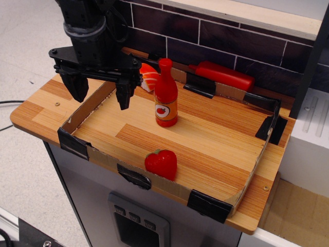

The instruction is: Topple hot sauce bottle

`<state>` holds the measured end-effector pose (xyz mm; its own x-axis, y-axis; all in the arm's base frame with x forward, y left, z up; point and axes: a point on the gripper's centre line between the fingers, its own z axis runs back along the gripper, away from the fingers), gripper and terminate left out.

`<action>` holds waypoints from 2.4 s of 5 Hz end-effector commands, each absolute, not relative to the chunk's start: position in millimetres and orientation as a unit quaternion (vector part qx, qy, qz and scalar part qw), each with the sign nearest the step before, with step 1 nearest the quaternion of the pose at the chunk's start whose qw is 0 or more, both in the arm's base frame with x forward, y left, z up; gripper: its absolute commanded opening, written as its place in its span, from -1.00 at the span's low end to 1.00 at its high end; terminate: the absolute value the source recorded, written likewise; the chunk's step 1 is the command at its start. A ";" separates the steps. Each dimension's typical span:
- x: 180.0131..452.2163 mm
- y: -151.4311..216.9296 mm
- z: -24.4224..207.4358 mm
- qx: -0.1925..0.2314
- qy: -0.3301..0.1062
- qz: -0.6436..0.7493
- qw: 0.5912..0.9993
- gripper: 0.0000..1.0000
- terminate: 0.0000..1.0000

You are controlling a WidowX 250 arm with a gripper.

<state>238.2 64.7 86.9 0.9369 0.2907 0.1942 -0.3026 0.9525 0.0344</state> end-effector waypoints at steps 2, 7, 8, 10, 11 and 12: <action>253.5 47.3 89.4 0.031 -0.089 0.050 0.994 1.00 -1.00; 307.5 12.1 104.5 0.006 -0.106 0.064 0.992 1.00 -1.00; 310.7 12.5 100.1 0.019 -0.120 0.083 0.989 1.00 -1.00; 323.0 18.9 99.5 0.031 -0.124 0.121 0.984 -1.00 -1.00; 324.6 22.1 101.2 0.034 -0.121 0.129 0.984 -1.00 -1.00; 325.4 22.7 105.8 0.034 -0.129 0.128 0.983 -1.00 -1.00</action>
<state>317.5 20.6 89.8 0.9483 0.2413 0.2060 -0.2563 0.9654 0.0489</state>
